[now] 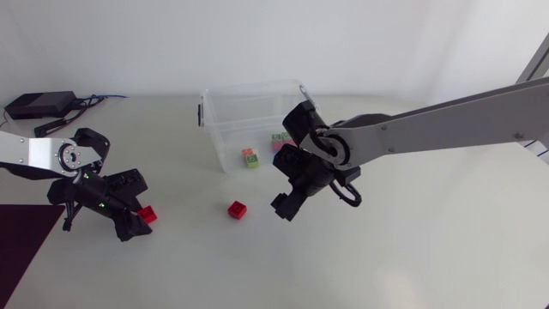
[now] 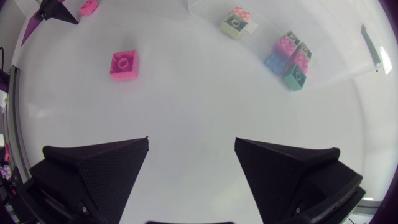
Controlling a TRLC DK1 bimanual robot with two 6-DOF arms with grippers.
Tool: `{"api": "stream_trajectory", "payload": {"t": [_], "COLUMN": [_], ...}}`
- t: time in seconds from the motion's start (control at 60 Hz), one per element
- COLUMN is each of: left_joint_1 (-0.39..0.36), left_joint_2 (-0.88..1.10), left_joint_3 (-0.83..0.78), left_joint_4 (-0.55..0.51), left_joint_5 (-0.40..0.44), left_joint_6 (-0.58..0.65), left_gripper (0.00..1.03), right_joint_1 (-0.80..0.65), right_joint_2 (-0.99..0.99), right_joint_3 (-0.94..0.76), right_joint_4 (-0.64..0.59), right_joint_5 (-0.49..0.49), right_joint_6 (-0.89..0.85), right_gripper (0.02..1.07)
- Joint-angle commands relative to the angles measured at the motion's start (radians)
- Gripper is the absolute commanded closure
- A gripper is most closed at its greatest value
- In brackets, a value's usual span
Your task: Place the duplo bricks in the container
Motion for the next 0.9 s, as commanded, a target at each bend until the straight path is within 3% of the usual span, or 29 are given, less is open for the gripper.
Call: {"api": "stream_trajectory", "payload": {"t": [0.0, 0.067, 0.167, 0.2, 0.3, 0.533, 0.883], "left_joint_1": [0.021, 0.027, 0.041, 0.059, 0.095, 0.087, 0.079], "left_joint_2": [0.055, 0.079, 0.102, 0.105, 0.122, 0.062, 0.022], "left_joint_3": [0.037, 0.064, 0.112, 0.147, 0.244, 0.279, 0.452], "left_joint_4": [-0.011, -0.053, -0.150, -0.190, -0.365, -0.412, -0.491], "left_joint_5": [0.014, 0.039, 0.081, 0.157, 0.252, 0.319, 0.451], "left_joint_6": [0.053, 0.073, 0.106, 0.109, 0.168, 0.157, 0.076], "left_gripper": [0.36, 0.54, 0.58, 0.70, 0.71, 0.74, 0.74], "right_joint_1": [0.020, 0.033, 0.057, 0.063, 0.083, 0.114, 0.164], "right_joint_2": [0.048, 0.066, 0.107, 0.118, 0.155, 0.250, 0.360], "right_joint_3": [0.041, 0.061, 0.108, 0.121, 0.164, 0.286, 0.434], "right_joint_4": [0.016, 0.020, 0.020, 0.022, 0.030, -0.021, -0.153], "right_joint_5": [-0.009, -0.030, -0.044, -0.056, -0.071, -0.113, -0.071], "right_joint_6": [-0.032, -0.044, -0.044, -0.044, -0.040, -0.032, -0.012], "right_gripper": [0.07, 0.07, 0.07, 0.07, 0.07, 0.10, 0.10]}}
